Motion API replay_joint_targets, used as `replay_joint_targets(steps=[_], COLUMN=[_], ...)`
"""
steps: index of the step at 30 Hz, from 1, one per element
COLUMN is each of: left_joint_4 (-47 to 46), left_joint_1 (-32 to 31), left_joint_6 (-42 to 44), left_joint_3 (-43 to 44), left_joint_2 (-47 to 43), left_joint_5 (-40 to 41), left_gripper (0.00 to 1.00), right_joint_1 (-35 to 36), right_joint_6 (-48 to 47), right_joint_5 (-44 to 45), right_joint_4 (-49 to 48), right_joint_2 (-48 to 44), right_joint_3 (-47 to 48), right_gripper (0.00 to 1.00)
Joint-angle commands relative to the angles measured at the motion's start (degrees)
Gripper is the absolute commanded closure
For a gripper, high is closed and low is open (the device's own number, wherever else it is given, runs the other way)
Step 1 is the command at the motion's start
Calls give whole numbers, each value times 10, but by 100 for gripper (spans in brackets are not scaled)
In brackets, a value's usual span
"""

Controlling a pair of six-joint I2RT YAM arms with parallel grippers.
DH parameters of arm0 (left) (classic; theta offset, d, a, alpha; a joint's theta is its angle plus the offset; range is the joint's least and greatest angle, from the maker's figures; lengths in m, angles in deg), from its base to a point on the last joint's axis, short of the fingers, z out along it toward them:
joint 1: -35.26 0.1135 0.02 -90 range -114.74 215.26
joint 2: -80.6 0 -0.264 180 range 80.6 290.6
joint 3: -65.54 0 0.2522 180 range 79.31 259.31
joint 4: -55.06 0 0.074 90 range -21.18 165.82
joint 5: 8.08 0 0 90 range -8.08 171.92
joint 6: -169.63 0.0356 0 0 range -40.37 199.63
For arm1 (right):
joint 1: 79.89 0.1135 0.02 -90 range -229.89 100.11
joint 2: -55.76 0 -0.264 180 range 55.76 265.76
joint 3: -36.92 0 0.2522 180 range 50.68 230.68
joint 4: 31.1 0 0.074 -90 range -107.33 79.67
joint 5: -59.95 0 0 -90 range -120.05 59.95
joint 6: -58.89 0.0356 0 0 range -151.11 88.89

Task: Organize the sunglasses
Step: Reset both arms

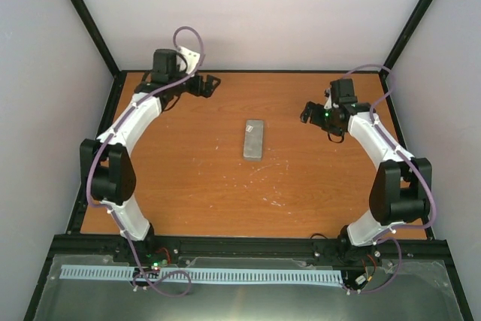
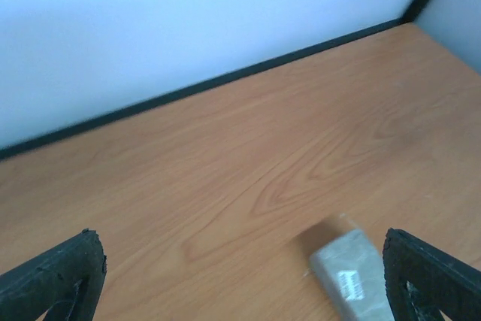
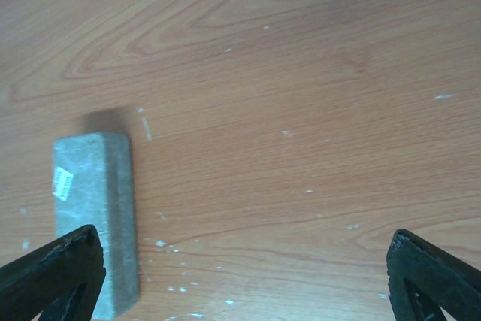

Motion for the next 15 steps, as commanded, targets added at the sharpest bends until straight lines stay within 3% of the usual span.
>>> replay_joint_targets(steps=[1, 3, 7, 15], left_joint_4=[19, 29, 38, 46], left_joint_1=[23, 31, 59, 63], left_joint_6=[-58, -49, -61, -57], left_joint_3=[-83, -115, -151, -154], left_joint_2=[-16, -27, -37, -27], left_joint_5=[110, 142, 128, 119], left_gripper=[1, 0, 1, 0], right_joint_1=[-3, -3, -4, -4], right_joint_6=[-50, -53, -49, -37], right_joint_5=[68, 67, 61, 45], right_joint_4=[45, 62, 51, 34], right_joint_2=[6, 24, 35, 43], right_joint_3=[2, 12, 6, 2], right_gripper=[0, 0, 0, 0])
